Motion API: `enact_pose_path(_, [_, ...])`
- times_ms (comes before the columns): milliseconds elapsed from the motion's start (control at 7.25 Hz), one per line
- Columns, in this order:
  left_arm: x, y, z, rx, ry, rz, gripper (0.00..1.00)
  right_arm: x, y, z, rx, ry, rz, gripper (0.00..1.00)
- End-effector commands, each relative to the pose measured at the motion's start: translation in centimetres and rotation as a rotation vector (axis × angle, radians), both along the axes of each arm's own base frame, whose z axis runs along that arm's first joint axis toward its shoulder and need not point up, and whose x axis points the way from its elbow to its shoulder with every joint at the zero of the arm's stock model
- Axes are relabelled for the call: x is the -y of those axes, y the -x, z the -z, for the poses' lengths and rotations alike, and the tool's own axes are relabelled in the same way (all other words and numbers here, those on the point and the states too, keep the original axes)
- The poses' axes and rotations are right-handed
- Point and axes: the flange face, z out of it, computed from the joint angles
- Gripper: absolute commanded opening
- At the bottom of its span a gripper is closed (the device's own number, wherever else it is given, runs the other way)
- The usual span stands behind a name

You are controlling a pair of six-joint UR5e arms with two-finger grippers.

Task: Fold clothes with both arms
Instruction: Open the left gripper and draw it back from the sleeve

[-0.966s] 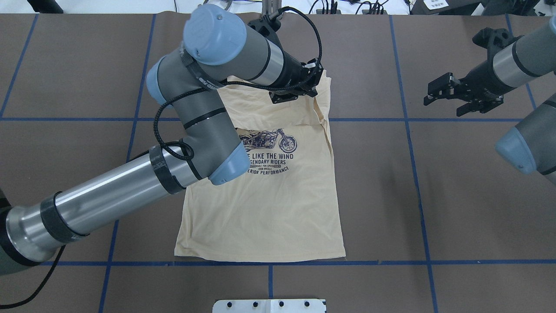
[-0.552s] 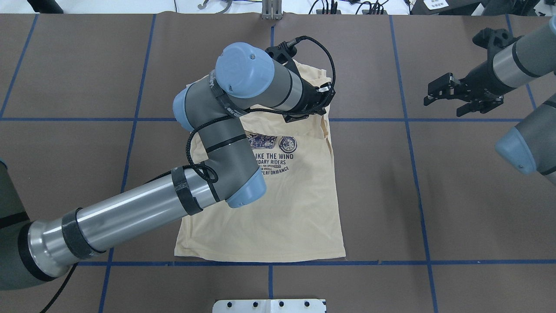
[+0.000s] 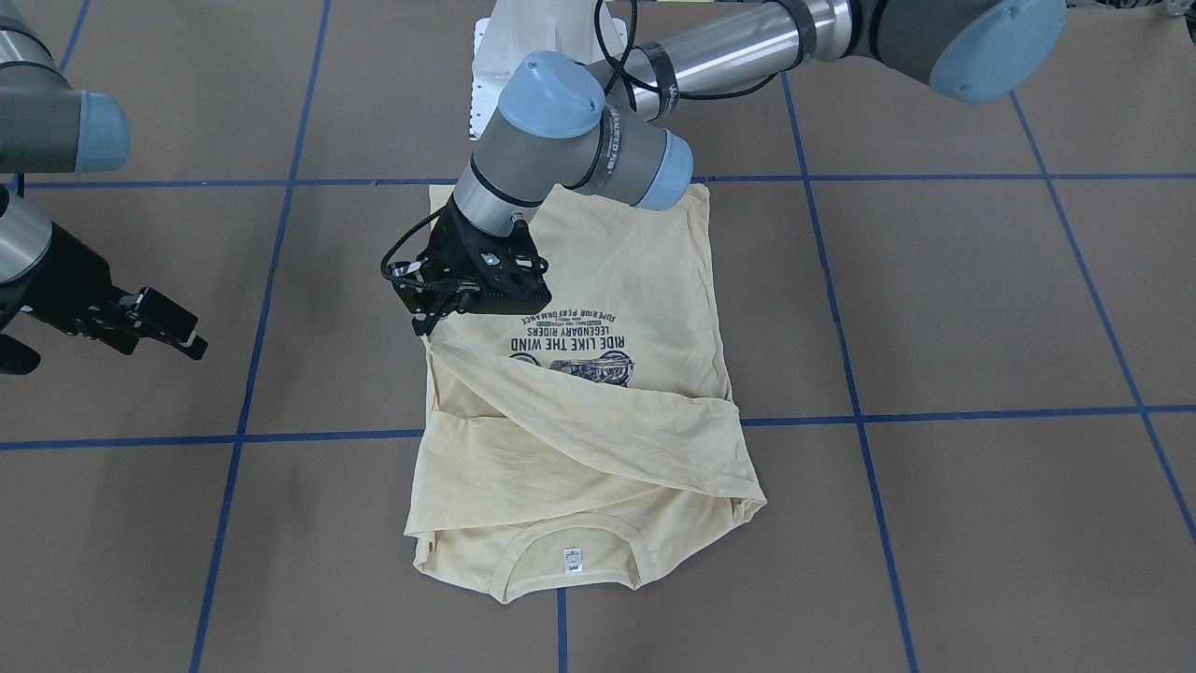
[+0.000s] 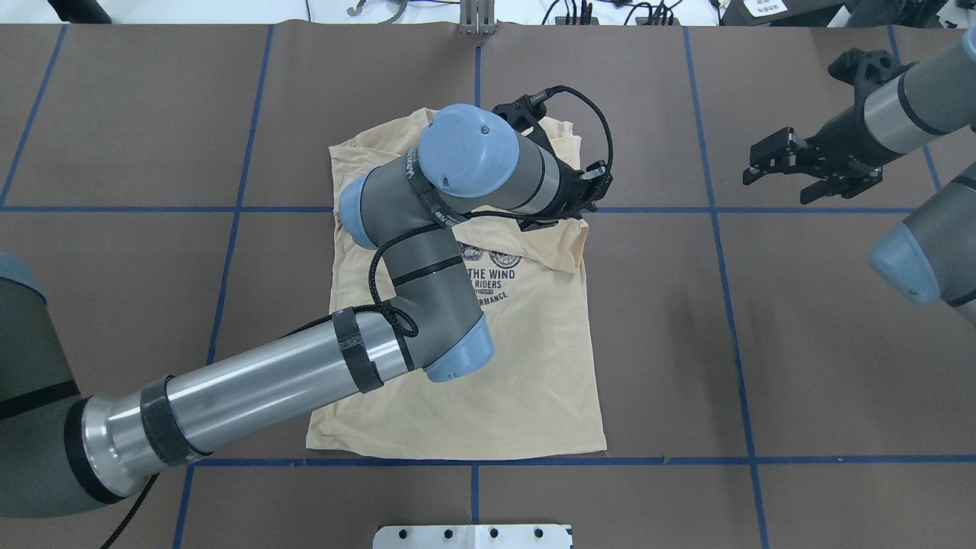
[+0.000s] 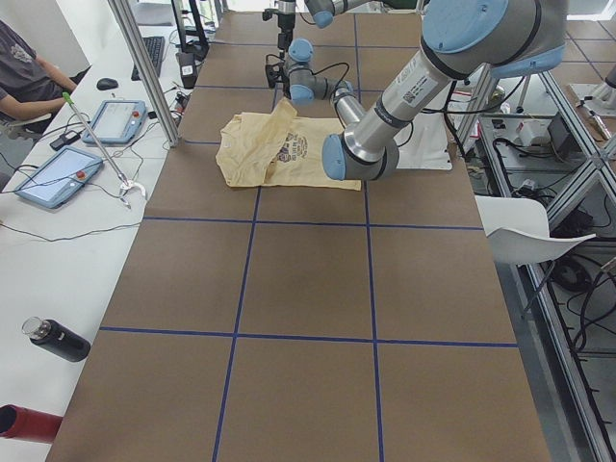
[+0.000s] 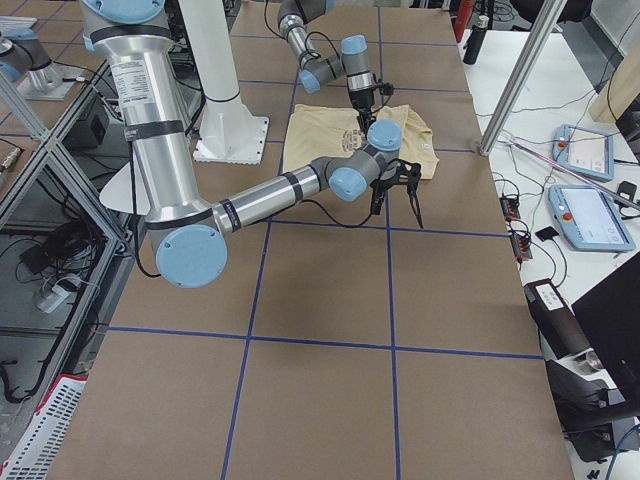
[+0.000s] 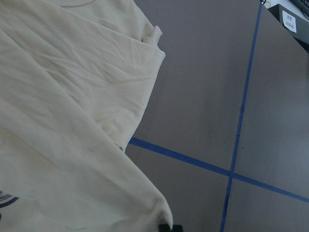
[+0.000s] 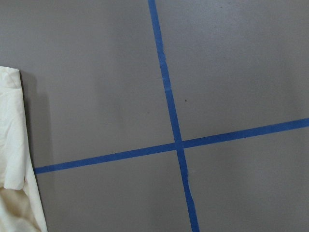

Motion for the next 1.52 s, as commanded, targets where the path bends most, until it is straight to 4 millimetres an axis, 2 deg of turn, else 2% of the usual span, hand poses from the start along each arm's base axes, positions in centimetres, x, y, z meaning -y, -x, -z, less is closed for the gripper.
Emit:
enact_pose_path(0, [-0.2, 0.6, 0.7, -0.017, 0.002, 0.002, 0.78, 0.3, 2.3, 1.3, 0.001, -0.010, 0.010, 0.99])
enact_pose_path(138, [-0.7, 2.2, 0.4, -0.023, -0.009, 0.001, 0.77, 0.3, 3.0, 2.2, 0.005, 0.018, -0.023, 0.99])
enact_pose_path(276, [-2.6, 5.4, -3.3, -0.027, -0.031, -0.018, 0.76, -1.0, 5.7, 5.0, 0.031, 0.078, -0.076, 0.99])
enact_pose_path(414, [-4.2, 9.1, -6.6, 0.007, -0.093, -0.042, 0.76, -4.8, 10.0, 8.0, 0.033, 0.105, -0.168, 0.99])
enact_pose_path(552, [-5.0, 12.1, -8.2, 0.073, -0.166, -0.054, 0.76, -9.5, 13.4, 10.2, 0.043, 0.100, -0.219, 0.99])
enact_pose_path(690, [-5.8, 14.7, -10.4, 0.139, -0.238, -0.073, 0.76, -13.8, 16.2, 11.2, 0.070, 0.177, -0.235, 0.99])
enact_pose_path(828, [-6.1, 17.7, -12.1, 0.166, -0.282, -0.067, 0.76, -17.2, 18.9, 11.9, 0.085, 0.220, -0.256, 0.98])
enact_pose_path(966, [-6.3, 19.9, -13.3, 0.181, -0.297, -0.058, 0.76, -21.5, 22.8, 11.8, 0.067, 0.231, -0.290, 0.97])
enact_pose_path(1104, [-6.1, 21.3, -14.2, 0.191, -0.304, -0.064, 0.76, -24.9, 24.9, 12.4, 0.019, 0.230, -0.298, 0.92])
enact_pose_path(1380, [-5.9, 21.5, -14.3, 0.196, -0.298, -0.066, 0.76, -29.3, 27.3, 12.4, 0.003, 0.274, -0.318, 0.92])
